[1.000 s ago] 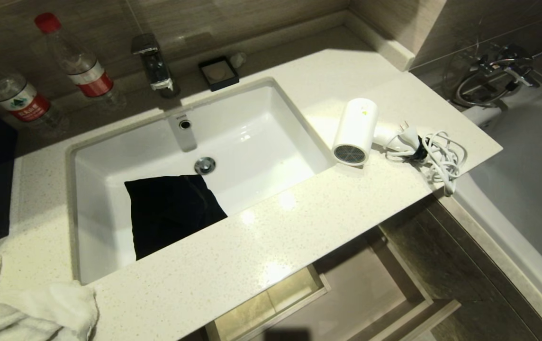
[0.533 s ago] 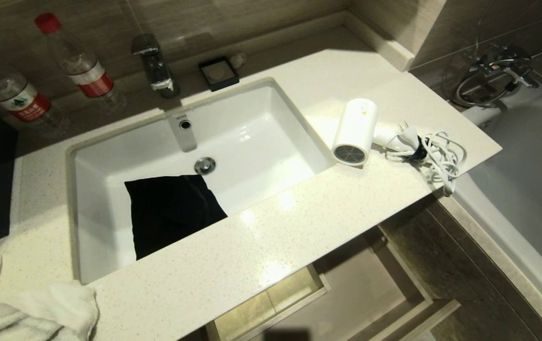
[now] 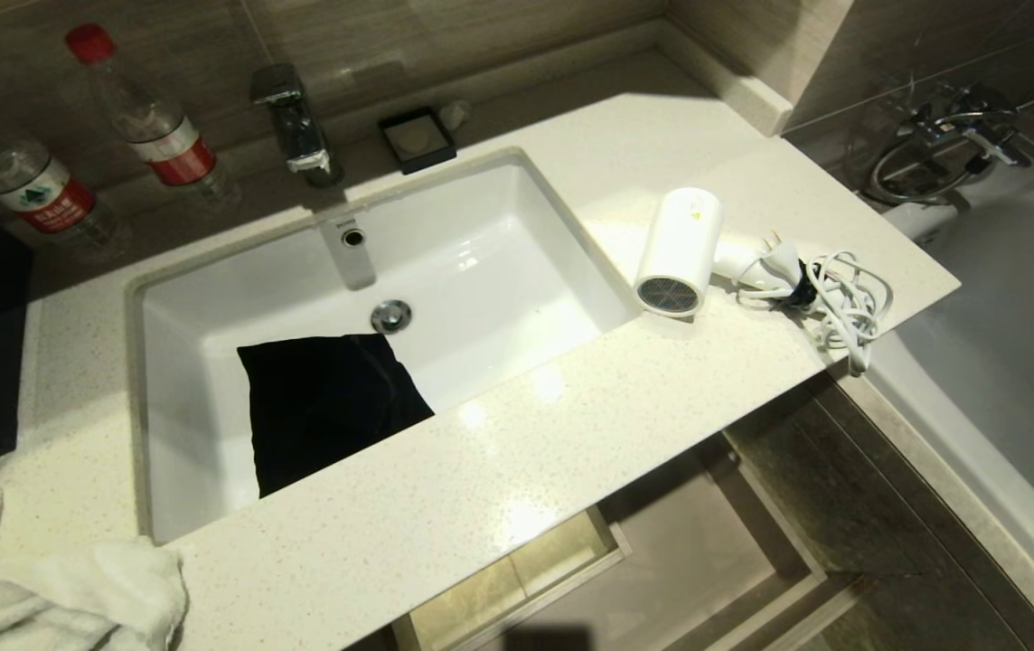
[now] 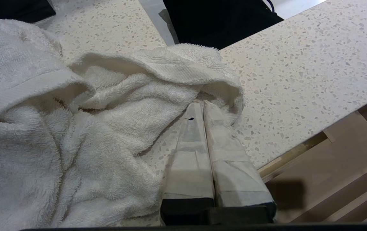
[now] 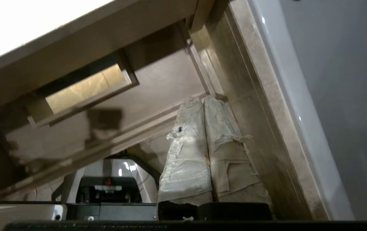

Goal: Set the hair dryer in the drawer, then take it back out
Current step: Pick up the hairdryer

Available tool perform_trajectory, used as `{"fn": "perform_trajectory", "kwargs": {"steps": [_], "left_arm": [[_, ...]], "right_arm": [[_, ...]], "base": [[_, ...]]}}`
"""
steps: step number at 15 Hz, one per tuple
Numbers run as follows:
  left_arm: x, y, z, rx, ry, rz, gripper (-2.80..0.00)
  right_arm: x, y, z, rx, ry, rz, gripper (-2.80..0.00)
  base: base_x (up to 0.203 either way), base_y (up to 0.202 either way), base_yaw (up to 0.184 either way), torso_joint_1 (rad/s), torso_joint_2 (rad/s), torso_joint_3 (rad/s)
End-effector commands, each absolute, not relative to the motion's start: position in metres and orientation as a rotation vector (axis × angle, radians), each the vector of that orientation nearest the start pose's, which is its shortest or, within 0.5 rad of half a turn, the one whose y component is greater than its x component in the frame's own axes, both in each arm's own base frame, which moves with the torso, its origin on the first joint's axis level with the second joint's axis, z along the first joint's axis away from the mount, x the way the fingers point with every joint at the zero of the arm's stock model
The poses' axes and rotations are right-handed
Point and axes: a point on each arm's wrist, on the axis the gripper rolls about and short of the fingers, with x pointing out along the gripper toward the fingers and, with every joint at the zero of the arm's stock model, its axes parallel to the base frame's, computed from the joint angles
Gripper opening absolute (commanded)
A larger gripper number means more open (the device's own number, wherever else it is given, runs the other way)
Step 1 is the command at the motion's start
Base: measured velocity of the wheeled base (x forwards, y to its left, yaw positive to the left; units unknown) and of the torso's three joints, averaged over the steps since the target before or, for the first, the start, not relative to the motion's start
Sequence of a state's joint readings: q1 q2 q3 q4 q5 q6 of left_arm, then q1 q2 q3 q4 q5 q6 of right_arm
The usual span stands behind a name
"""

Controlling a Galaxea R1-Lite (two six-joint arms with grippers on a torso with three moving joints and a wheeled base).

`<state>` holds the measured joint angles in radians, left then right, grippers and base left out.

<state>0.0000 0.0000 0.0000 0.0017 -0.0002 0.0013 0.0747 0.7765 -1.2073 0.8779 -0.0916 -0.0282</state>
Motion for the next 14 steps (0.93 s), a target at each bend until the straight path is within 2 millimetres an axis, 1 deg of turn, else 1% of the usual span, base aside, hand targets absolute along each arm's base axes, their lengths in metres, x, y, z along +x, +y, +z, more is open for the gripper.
{"fn": "perform_trajectory", "kwargs": {"steps": [1, 3, 5, 6, 9, 11, 12, 14], "left_arm": [[-0.023, 0.0, 0.075, 0.002, 0.001, 0.0, -2.8], [-0.023, 0.0, 0.075, 0.002, 0.0, 0.0, -2.8], [-0.023, 0.0, 0.075, 0.002, 0.002, 0.0, -2.8], [-0.023, 0.0, 0.075, 0.002, 0.0, 0.0, -2.8], [-0.023, 0.0, 0.075, 0.002, 0.002, 0.0, -2.8], [-0.023, 0.0, 0.075, 0.002, 0.001, 0.0, -2.8], [-0.023, 0.0, 0.075, 0.002, 0.002, 0.0, -2.8], [-0.023, 0.0, 0.075, 0.002, 0.002, 0.0, -2.8]], "right_arm": [[0.056, 0.003, 0.31, -0.096, 0.585, -0.001, -2.8], [0.086, 0.005, 0.314, -0.151, 0.628, -0.013, -2.8], [0.115, 0.006, 0.312, -0.24, 0.642, -0.007, -2.8], [0.124, 0.004, 0.308, -0.252, 0.635, -0.006, -2.8], [0.137, 0.006, 0.301, -0.219, 0.591, 0.209, -2.8], [0.148, 0.005, 0.292, -0.192, 0.569, 0.423, -2.8], [0.158, 0.002, 0.288, -0.22, 0.556, 0.503, -2.8], [0.168, -0.009, 0.283, -0.332, 0.517, 0.545, -2.8]], "base": [[0.0, 0.0, 0.0, 0.0, 0.0, 0.0], [0.0, 0.0, 0.0, 0.0, 0.0, 0.0], [0.0, 0.0, 0.0, 0.0, 0.0, 0.0], [0.0, 0.0, 0.0, 0.0, 0.0, 0.0], [0.0, 0.0, 0.0, 0.0, 0.0, 0.0], [0.0, 0.0, 0.0, 0.0, 0.0, 0.0], [0.0, 0.0, 0.0, 0.0, 0.0, 0.0], [0.0, 0.0, 0.0, 0.0, 0.0, 0.0]]}}
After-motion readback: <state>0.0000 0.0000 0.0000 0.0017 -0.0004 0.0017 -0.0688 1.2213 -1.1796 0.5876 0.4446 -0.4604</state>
